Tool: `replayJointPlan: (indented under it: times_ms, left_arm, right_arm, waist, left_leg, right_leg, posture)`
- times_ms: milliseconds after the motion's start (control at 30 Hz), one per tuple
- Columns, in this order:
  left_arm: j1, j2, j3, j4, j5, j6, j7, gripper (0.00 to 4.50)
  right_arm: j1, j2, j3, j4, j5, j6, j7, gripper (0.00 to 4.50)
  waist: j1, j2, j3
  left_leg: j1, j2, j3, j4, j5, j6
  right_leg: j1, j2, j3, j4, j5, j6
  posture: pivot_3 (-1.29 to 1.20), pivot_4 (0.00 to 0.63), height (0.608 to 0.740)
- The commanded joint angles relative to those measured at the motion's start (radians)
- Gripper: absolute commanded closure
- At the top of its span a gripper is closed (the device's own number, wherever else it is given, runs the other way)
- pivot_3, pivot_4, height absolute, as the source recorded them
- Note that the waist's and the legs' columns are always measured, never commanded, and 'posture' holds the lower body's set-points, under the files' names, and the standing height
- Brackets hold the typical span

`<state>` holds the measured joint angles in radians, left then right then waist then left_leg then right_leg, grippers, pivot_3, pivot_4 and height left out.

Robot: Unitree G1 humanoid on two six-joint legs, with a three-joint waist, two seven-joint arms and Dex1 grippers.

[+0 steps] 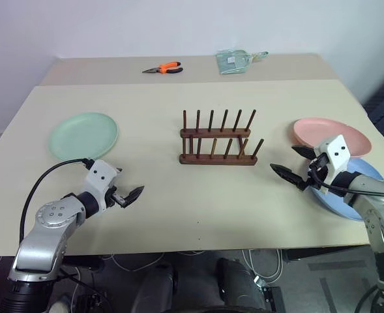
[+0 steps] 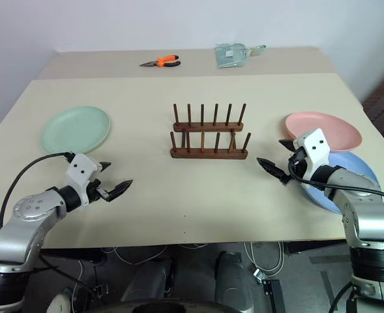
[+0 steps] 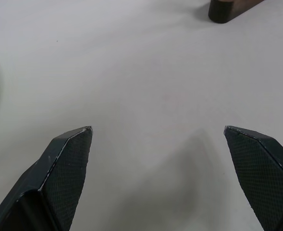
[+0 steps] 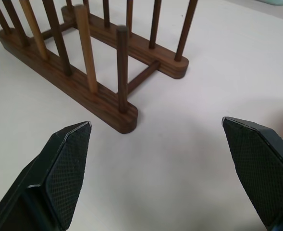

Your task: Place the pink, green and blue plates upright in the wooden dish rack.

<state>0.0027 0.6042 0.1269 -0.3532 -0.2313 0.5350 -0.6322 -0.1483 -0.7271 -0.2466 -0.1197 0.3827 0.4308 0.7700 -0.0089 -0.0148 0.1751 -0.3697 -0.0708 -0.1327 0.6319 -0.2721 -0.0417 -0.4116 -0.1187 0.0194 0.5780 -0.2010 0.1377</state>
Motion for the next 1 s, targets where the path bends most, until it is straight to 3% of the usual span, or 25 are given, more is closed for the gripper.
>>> replayJointPlan:
  times_ms: [33,200,367,600,833,933,1000]
  left_arm:
    - [-0.019,-0.009,-0.015,0.001,0.003,-0.028,0.008,0.00]
    - [-0.035,-0.020,-0.041,0.037,0.016,-0.068,0.010,0.00]
    - [-0.165,-0.024,-0.127,0.176,-0.005,-0.131,-0.113,0.00]
    - [-0.600,-0.152,-0.369,0.746,0.144,-0.369,-0.303,0.00]
    - [-0.861,-0.298,-0.409,1.219,0.206,-0.556,-0.418,0.00]
    - [-0.899,-0.320,-0.388,1.314,0.214,-0.605,-0.438,0.79]
    - [-0.910,-0.331,-0.378,1.340,0.217,-0.627,-0.447,1.74]
  right_arm:
    - [-0.039,0.002,0.023,-0.023,-0.024,-0.042,-0.005,0.04]
    - [-0.057,0.003,0.051,-0.001,-0.036,-0.047,0.001,0.04]
    - [-0.019,-0.006,0.073,-0.082,-0.022,0.010,0.014,0.04]
    - [0.119,0.044,0.051,-0.293,-0.018,0.061,-0.084,0.04]
    - [0.304,0.088,-0.024,-0.482,-0.011,0.103,-0.184,0.04]
    - [0.346,0.095,-0.054,-0.518,-0.010,0.114,-0.211,0.00]
    - [0.364,0.091,-0.070,-0.529,-0.007,0.117,-0.212,0.00]
  waist:
    - [-0.001,0.000,0.000]
    - [-0.001,0.000,0.000]
    - [0.016,0.000,0.000]
    - [0.033,-0.001,0.000]
    - [0.026,-0.002,-0.001]
    - [0.022,-0.003,-0.001]
    - [0.022,-0.003,-0.001]
  left_leg:
    - [0.000,0.000,0.000,0.000,0.000,0.000]
    - [0.000,0.000,0.000,0.000,0.000,0.000]
    - [0.000,0.000,0.000,0.001,0.000,0.000]
    - [-0.002,-0.002,-0.001,0.004,0.000,0.000]
    - [-0.003,-0.001,-0.001,0.003,0.000,0.001]
    - [-0.003,-0.002,-0.001,0.005,0.000,0.001]
    - [-0.002,-0.001,-0.001,0.005,0.000,0.001]
  right_leg:
    - [0.000,0.000,0.000,0.000,0.000,0.000]
    - [0.000,0.000,0.000,0.000,0.000,0.000]
    - [0.000,0.000,-0.001,0.000,0.002,-0.003]
    - [0.001,0.000,-0.002,0.000,0.004,0.000]
    - [0.001,0.000,-0.003,0.000,0.002,0.004]
    - [0.001,0.000,-0.003,0.000,0.002,0.005]
    - [0.002,0.000,-0.003,0.000,0.002,0.005]
  posture:
    - [0.00,0.150,0.740]
    - [0.00,0.150,0.740]
    - [0.00,0.150,0.740]
    - [0.00,0.150,0.740]
    - [0.00,0.150,0.740]
    - [0.00,0.150,0.740]
    - [0.00,0.150,0.740]
